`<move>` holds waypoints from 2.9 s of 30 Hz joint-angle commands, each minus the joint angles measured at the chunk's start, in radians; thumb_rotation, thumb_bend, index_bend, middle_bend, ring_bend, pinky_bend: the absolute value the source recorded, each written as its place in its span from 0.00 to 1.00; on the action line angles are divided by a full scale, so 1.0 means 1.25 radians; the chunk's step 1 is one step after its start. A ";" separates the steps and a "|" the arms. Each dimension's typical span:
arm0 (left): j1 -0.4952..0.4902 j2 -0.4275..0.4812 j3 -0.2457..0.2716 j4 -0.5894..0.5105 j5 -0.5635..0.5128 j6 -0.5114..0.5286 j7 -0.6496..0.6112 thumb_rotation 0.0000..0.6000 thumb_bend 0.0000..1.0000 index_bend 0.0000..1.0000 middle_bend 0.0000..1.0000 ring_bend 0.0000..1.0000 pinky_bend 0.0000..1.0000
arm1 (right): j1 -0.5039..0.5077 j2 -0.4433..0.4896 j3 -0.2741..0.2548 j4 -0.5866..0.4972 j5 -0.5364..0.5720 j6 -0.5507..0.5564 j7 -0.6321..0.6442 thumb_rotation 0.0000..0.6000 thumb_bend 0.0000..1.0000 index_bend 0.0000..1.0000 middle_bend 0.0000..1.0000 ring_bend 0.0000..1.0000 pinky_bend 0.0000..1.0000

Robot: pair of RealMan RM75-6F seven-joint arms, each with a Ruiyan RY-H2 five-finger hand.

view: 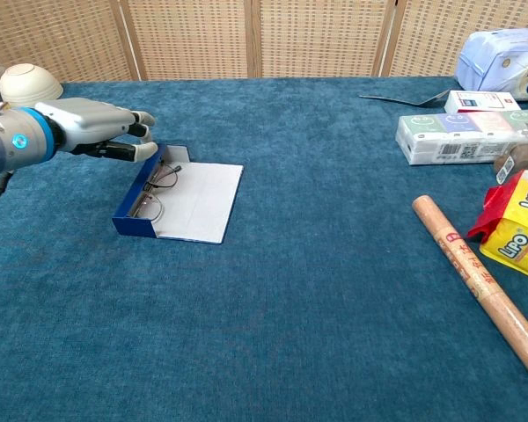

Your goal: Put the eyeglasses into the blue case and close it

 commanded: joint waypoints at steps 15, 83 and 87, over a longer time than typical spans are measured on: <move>-0.086 -0.085 -0.034 0.032 -0.034 -0.028 0.031 0.00 0.44 0.21 0.00 0.00 0.00 | -0.025 0.001 -0.003 0.009 0.003 0.029 0.016 0.88 0.48 0.00 0.14 0.13 0.34; -0.105 -0.082 0.021 -0.134 0.121 -0.005 -0.040 0.00 0.44 0.29 0.00 0.00 0.00 | -0.052 -0.012 -0.001 0.059 0.008 0.046 0.075 0.88 0.48 0.00 0.14 0.13 0.35; -0.091 -0.057 0.039 -0.152 0.126 0.004 -0.040 0.00 0.44 0.30 0.00 0.00 0.00 | -0.049 -0.012 0.000 0.054 0.004 0.043 0.069 0.88 0.48 0.00 0.14 0.13 0.35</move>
